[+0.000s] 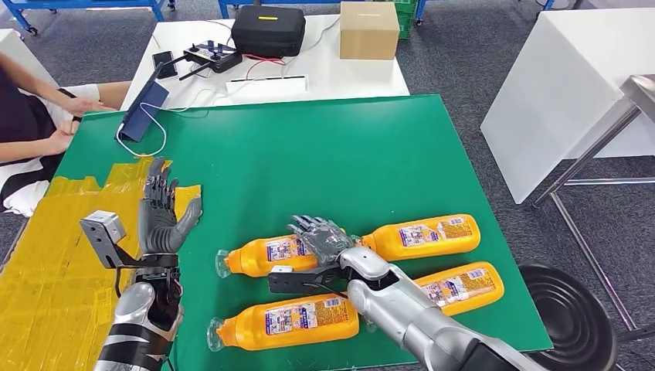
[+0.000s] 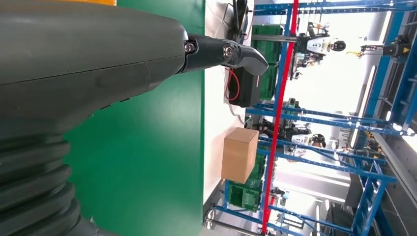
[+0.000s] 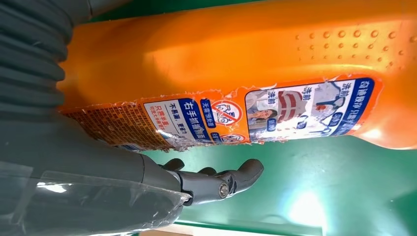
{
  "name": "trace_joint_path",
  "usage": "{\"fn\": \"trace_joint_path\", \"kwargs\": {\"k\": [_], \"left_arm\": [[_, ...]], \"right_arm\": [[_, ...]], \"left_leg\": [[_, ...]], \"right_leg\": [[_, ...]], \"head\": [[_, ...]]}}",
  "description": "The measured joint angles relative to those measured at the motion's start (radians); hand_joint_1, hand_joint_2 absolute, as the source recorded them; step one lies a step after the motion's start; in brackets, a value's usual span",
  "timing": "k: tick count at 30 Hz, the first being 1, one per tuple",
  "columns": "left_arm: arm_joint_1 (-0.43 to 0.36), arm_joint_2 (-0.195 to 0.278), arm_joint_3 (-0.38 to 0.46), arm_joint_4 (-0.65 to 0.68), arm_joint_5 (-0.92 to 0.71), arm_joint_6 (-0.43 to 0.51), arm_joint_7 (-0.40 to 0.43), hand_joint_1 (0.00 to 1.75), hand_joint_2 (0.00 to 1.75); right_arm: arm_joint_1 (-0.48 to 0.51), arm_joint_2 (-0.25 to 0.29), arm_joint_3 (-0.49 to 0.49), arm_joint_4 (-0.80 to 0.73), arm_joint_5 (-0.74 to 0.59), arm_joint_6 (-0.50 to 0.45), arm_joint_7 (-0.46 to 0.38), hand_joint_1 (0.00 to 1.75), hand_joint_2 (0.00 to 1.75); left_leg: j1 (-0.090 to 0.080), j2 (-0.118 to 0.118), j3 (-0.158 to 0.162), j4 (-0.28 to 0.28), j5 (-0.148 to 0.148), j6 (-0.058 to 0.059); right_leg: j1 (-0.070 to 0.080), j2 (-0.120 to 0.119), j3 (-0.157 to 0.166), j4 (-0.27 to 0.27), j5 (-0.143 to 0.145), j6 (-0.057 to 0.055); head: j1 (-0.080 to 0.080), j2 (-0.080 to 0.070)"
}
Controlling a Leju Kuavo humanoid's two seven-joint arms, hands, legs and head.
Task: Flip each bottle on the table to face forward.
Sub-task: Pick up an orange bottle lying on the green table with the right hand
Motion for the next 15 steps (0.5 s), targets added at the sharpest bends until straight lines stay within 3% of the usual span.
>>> {"fn": "trace_joint_path", "kwargs": {"k": [1, 4, 15], "left_arm": [[0.0, 0.0, 0.0, 0.0, 0.0, -0.001, 0.0, 0.0, 1.75], [0.0, 0.0, 0.0, 0.0, 0.001, -0.004, 0.0, 0.0, 1.75], [0.007, 0.0, 0.0, 0.0, 0.003, -0.004, 0.002, 0.0, 1.75]], "right_arm": [[-0.003, 0.003, -0.001, 0.008, 0.0, -0.001, 0.0, 1.59, 1.75], [-0.008, 0.012, -0.002, 0.029, 0.002, -0.012, 0.0, 1.74, 1.75], [0.004, 0.031, -0.05, 0.05, 0.009, -0.107, -0.001, 1.75, 1.75]], "left_leg": [[0.0, 0.0, 0.0, 0.0, 0.0, 0.0], [0.0, 0.0, 0.0, 0.0, 0.0, 0.0], [0.0, 0.0, 0.0, 0.0, 0.0, 0.0]], "right_leg": [[0.0, 0.0, 0.0, 0.0, 0.0, 0.0], [0.0, 0.0, 0.0, 0.0, 0.0, 0.0], [0.0, 0.0, 0.0, 0.0, 0.0, 0.0]], "head": [[0.0, 0.0], [0.0, 0.0], [0.0, 0.0]]}}
